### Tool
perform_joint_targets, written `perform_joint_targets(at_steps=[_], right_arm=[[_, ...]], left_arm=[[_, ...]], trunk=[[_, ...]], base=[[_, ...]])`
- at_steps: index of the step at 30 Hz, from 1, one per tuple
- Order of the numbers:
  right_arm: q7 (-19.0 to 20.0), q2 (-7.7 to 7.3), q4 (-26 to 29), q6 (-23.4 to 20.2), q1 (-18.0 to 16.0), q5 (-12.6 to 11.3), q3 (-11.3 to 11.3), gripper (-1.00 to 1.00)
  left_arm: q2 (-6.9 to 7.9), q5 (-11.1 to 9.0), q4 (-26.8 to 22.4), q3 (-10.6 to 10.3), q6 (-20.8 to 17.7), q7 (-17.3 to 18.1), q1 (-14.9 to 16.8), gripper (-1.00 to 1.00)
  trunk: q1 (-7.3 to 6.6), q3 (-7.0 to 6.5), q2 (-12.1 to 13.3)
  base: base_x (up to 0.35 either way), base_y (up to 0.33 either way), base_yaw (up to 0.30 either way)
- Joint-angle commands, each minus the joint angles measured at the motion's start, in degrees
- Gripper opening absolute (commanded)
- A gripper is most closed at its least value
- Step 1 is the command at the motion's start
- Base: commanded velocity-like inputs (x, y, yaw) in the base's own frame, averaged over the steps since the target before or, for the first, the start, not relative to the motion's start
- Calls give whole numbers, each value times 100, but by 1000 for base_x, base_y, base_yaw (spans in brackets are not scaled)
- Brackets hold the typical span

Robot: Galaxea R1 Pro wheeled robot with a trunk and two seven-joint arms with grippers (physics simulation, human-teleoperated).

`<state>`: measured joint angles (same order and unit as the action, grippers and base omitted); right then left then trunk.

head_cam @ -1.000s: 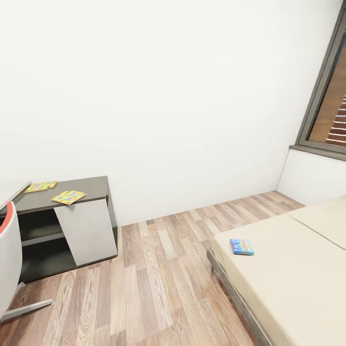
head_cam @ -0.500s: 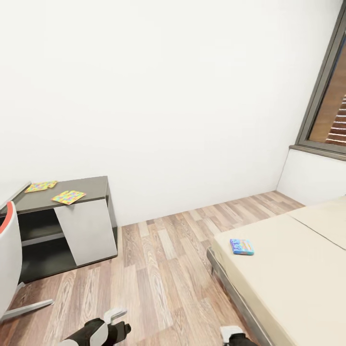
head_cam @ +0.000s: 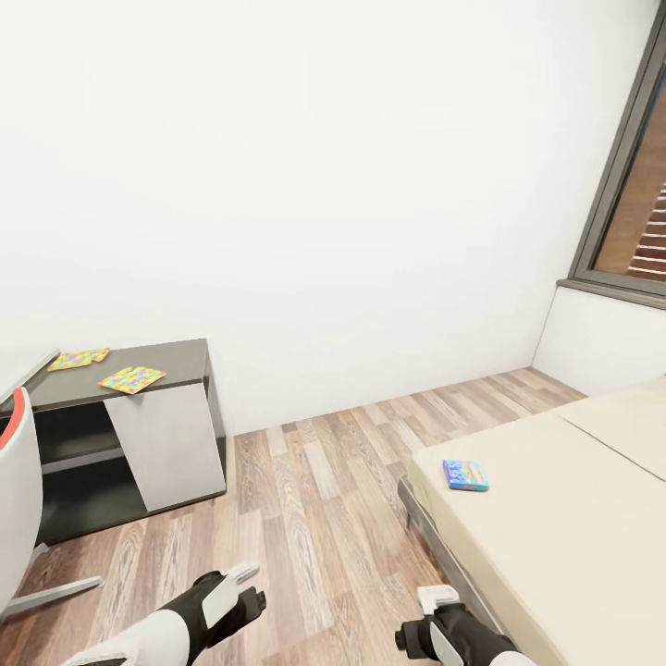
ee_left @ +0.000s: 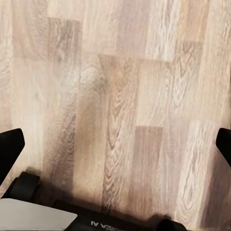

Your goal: Put all the toys in the child's room - the three board games (two on the bed and one on the table), the two jigsaw puzzles on the table, and the tennis ball on the table - inside the toy box on the table in the child's room.

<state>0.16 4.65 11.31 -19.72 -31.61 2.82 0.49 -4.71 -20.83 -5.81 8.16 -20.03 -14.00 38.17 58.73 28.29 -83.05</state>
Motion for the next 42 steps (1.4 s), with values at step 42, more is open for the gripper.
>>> perform_joint_targets(at_steps=[42], right_arm=[[-25, -31, 126, -382, -89, 60, -15, 100]], left_arm=[[-227, -1282, -31, 40, 1031, 176, -379, 100]], trunk=[[0, 6, -3]], base=[[-31, -31, -10]])
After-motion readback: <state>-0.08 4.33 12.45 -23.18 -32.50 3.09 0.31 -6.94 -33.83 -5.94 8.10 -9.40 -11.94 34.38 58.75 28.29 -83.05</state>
